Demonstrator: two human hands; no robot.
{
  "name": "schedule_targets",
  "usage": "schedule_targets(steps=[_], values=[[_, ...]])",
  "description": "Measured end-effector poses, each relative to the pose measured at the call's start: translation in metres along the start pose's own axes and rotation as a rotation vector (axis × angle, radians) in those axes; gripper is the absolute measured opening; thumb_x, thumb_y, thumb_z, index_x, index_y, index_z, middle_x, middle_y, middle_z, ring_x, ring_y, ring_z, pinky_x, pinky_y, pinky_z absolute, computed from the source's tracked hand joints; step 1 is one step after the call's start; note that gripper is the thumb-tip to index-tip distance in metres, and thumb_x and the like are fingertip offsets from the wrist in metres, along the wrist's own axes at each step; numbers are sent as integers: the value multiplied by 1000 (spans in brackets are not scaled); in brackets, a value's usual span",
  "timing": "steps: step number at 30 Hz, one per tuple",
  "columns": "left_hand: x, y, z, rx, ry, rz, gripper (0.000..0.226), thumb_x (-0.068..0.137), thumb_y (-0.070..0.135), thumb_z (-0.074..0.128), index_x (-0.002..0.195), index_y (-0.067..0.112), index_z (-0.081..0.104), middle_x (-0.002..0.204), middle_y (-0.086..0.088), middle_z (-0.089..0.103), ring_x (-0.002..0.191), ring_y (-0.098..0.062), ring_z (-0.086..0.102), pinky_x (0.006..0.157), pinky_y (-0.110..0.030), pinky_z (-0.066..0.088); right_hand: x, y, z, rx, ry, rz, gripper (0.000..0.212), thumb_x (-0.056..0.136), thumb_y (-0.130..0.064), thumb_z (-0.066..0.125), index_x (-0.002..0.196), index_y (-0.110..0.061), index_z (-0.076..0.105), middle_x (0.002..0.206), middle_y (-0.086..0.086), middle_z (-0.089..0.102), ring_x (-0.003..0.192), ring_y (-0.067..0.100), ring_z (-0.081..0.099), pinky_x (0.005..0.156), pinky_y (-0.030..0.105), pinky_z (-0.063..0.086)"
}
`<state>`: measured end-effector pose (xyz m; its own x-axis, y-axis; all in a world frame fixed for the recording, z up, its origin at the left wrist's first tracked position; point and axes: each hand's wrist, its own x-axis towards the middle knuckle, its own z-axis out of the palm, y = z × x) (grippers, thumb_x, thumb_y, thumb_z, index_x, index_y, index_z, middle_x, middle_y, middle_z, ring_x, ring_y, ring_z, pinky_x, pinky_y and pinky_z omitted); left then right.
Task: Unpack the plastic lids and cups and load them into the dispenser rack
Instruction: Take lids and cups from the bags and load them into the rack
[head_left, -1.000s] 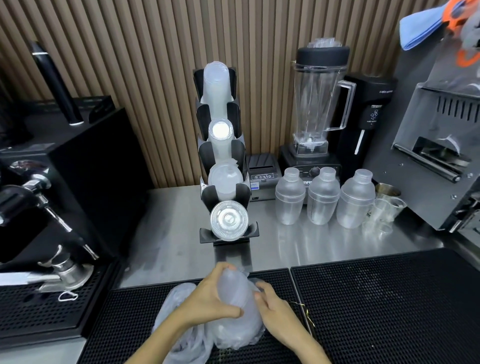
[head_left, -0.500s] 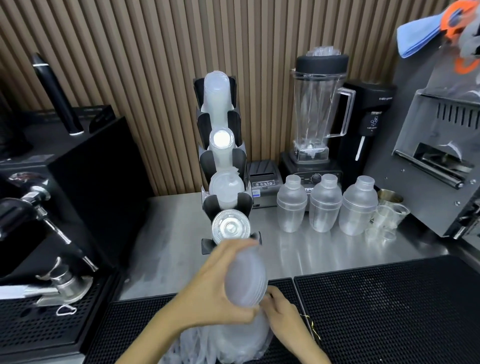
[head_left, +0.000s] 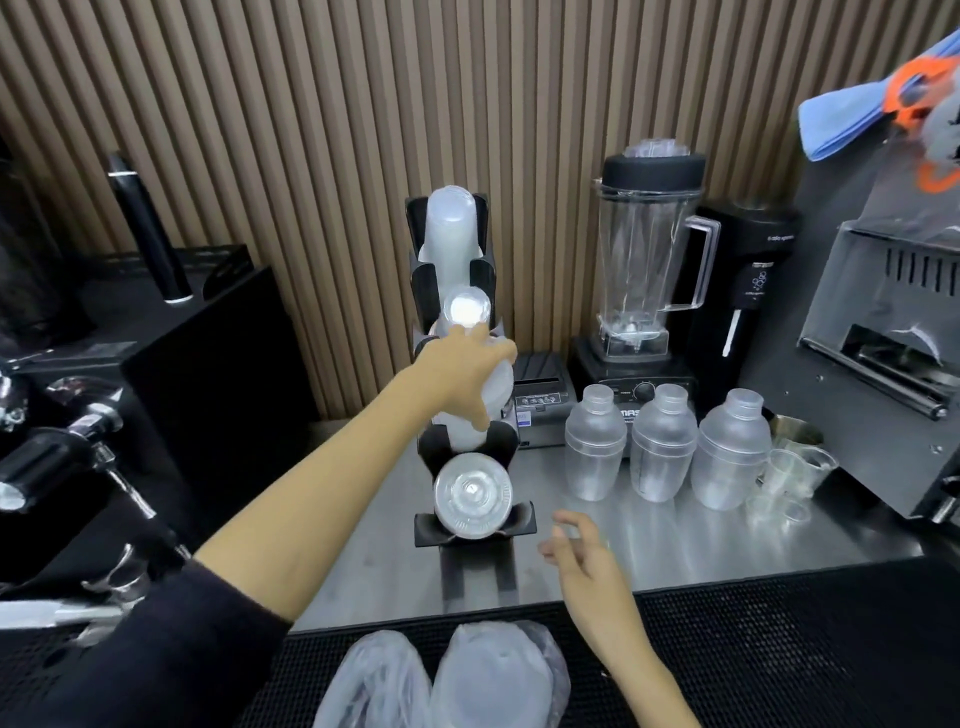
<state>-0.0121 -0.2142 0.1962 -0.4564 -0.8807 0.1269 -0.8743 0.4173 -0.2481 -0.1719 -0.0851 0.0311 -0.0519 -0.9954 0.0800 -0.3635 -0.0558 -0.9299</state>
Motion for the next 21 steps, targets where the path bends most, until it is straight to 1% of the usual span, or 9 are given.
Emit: schedule_targets(steps=[3,7,9,11,13,15,17,19,21], values=[[5,-1,16,73,-91,32,79,62,38,80,127,23,38,125,-7,41,112,-30,42,70,-38,46,1,0,-5,6,13,-5,14,95,-28,41,105,-38,44,92,-1,69,92,17,63,81,29,43],[14,-6,34,166,-150,102,87,64,33,79,135,28,29,132,-6,38,114,-29,40,72,-37,47,1,2,-9,24,23,15,24,94,-25,44,93,-48,43,90,-2,69,88,15,64,75,23,43],[19,-4,44,264,-211,119,101,64,34,80,142,32,16,144,-10,27,122,-32,36,84,-41,47,2,4,-8,27,19,21,25,94,-22,44,91,-48,43,89,-3,69,87,16,64,75,23,44],[23,0,51,328,-270,85,116,62,37,82,146,32,3,153,-14,10,133,-36,24,99,-48,41,3,2,-8,36,10,18,22,95,-23,42,94,-45,43,88,-5,69,87,14,65,75,20,44],[26,0,50,314,-317,72,120,61,36,83,147,34,-1,155,-16,1,138,-38,14,105,-54,34,3,3,-8,51,9,18,18,96,-25,41,97,-42,44,86,-5,68,88,10,64,74,15,43],[24,-3,44,177,-372,60,115,64,29,82,147,40,2,156,-14,-7,142,-37,2,111,-57,24,2,5,-12,62,12,26,17,96,-25,40,98,-41,45,85,-5,68,89,7,64,73,12,41],[17,-7,34,11,-355,50,102,70,23,78,146,43,11,157,-10,-9,144,-34,-3,112,-56,19,1,6,-16,83,20,31,16,96,-24,40,100,-39,46,85,-4,68,89,7,64,73,11,41],[8,-9,28,-101,-250,47,85,78,16,69,144,42,22,158,-6,0,144,-31,4,110,-53,25,1,7,-17,103,30,32,17,96,-23,41,98,-39,47,85,-2,69,88,7,64,72,12,41],[3,-10,30,-121,-144,28,77,82,15,65,144,39,26,156,-4,12,140,-30,18,104,-48,36,3,7,-14,108,27,28,17,96,-22,41,99,-36,49,84,-2,68,87,7,65,72,13,41]])
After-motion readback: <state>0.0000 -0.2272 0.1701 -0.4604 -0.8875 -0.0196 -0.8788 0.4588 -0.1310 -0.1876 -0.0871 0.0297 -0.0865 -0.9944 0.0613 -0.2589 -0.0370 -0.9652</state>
